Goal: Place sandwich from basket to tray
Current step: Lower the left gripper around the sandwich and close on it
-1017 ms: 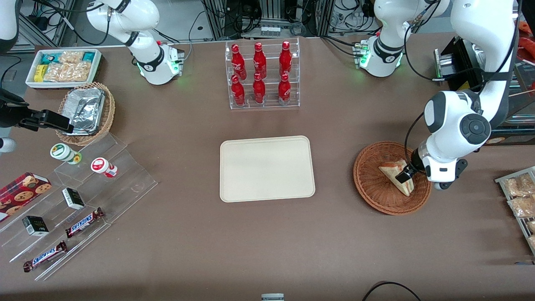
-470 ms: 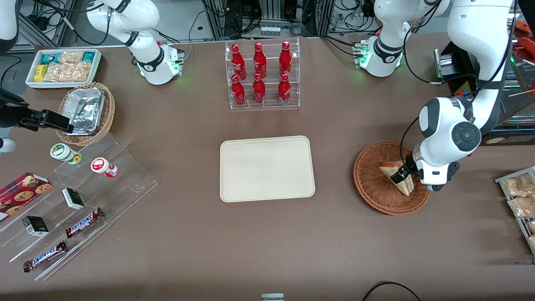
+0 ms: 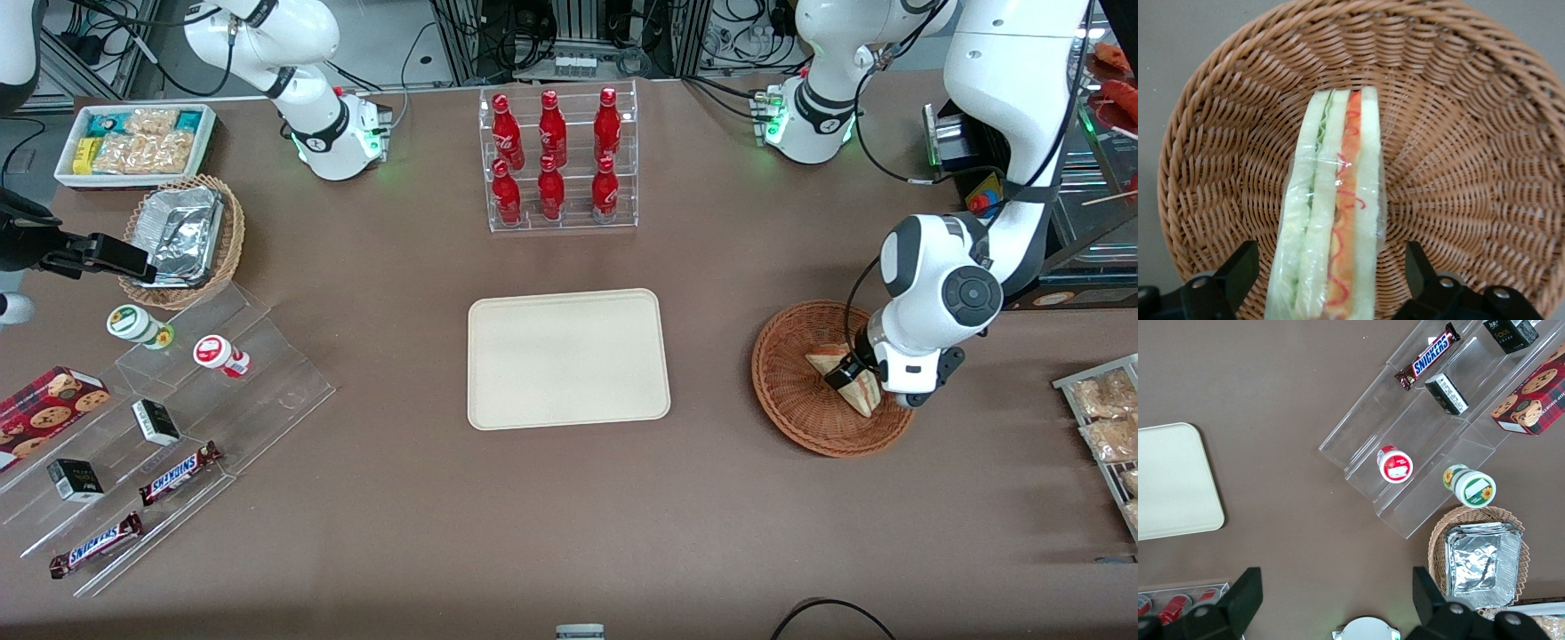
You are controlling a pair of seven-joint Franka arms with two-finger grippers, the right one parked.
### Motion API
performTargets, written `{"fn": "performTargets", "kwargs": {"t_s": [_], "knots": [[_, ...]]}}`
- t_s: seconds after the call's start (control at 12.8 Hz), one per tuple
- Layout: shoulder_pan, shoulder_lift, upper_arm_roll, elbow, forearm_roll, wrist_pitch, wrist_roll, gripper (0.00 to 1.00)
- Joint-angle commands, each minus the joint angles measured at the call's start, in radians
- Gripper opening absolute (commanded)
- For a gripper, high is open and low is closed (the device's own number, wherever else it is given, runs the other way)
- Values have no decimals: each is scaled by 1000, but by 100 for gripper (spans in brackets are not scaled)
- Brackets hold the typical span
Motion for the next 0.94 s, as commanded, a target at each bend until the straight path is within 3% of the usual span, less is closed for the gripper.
{"fn": "performTargets", "kwargs": {"t_s": [0.0,0.08,0.23,0.47,0.86], "knots": [[3,-1,1,-12,25,19,-26,23],[2,-4,1,-12,25,13,-22,1],[-4,-12,1,11,33,-28,-5,0],[-14,-9,-14,149,65,-233,67,0],[-157,4,-27,270,48,-376,179,0]]}}
